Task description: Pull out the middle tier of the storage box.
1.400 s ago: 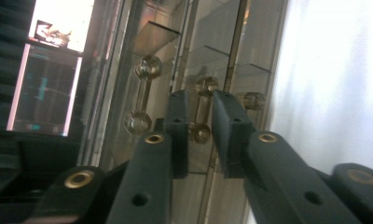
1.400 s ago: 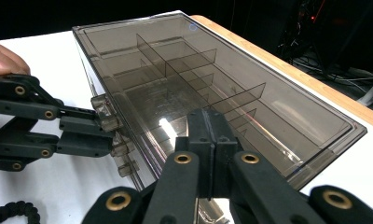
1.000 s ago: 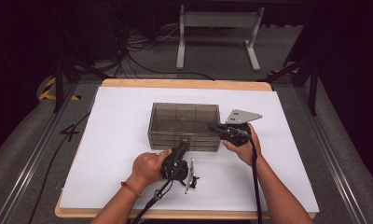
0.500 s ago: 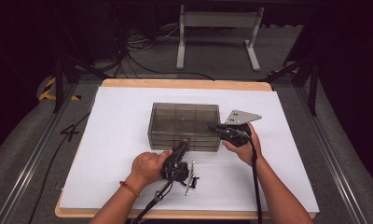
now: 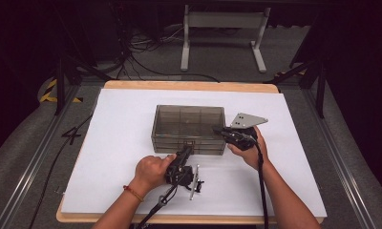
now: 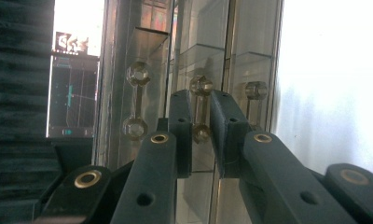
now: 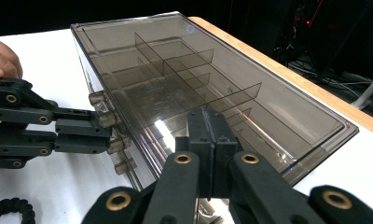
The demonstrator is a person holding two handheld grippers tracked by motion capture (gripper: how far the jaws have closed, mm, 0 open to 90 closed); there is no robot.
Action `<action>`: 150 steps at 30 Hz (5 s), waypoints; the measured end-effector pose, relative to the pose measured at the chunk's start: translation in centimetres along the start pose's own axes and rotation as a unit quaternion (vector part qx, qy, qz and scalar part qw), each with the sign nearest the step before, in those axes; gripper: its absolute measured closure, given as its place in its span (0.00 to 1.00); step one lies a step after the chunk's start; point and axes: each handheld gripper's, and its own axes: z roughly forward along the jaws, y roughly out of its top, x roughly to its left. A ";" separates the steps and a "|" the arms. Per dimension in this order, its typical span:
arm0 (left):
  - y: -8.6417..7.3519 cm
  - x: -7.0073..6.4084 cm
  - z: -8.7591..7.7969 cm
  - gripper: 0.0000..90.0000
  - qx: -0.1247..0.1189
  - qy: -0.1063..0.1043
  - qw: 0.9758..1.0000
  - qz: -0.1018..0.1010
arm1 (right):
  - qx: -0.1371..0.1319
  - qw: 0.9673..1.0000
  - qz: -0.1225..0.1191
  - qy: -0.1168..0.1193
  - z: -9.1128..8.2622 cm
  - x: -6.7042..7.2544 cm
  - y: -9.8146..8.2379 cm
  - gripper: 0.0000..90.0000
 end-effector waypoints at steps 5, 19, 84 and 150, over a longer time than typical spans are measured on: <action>0.4 0.4 -0.7 1.00 0.000 -0.010 1.000 0.016 | 0.000 1.000 -0.001 0.000 0.0 0.0 0.0 1.00; -0.4 -0.2 0.1 0.83 0.003 0.005 1.000 0.027 | 0.000 1.000 -0.004 -0.002 0.0 0.0 0.0 1.00; -0.6 -0.4 -4.7 0.76 -0.033 -0.033 0.999 -0.024 | 0.010 1.000 -0.018 -0.012 -0.2 0.4 0.2 1.00; -13.8 5.4 -4.5 0.53 -0.081 -0.266 0.858 -0.431 | 0.037 0.999 -0.026 0.022 -5.5 3.6 -5.9 0.91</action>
